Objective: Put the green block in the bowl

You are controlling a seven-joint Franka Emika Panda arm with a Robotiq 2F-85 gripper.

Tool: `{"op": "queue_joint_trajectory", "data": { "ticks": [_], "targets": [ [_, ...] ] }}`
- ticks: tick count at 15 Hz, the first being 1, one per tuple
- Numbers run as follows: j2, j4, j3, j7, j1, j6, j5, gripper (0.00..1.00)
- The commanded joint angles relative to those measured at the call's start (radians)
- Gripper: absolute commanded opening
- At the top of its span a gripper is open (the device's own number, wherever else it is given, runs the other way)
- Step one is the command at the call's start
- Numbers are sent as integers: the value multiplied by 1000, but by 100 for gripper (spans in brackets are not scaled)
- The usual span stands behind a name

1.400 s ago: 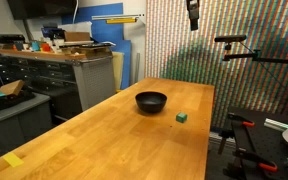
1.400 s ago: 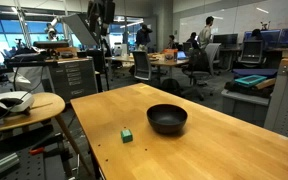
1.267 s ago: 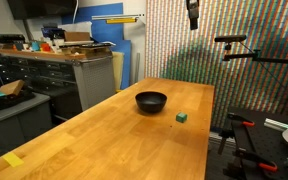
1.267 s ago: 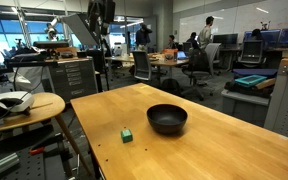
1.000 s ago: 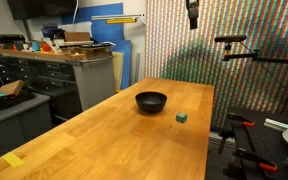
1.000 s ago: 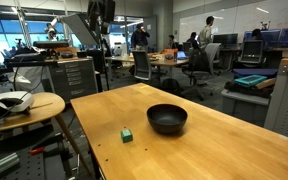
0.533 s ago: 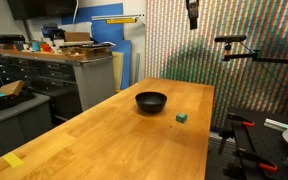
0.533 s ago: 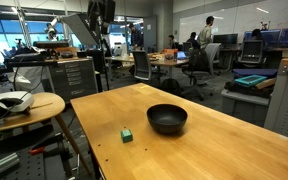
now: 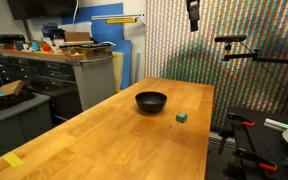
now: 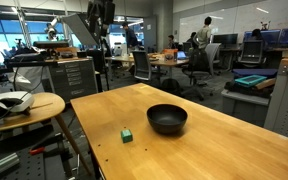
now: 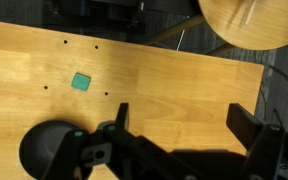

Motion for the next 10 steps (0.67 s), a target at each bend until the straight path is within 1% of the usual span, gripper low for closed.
{"op": "queue_joint_trajectory", "data": {
  "ticks": [1, 6, 10],
  "targets": [
    [-10, -35, 5, -50, -13, 33, -6, 100],
    [-21, -143, 17, -24, -23, 162, -56, 100],
    [-43, -262, 34, 52, -28, 320, -105, 100]
  ]
}}
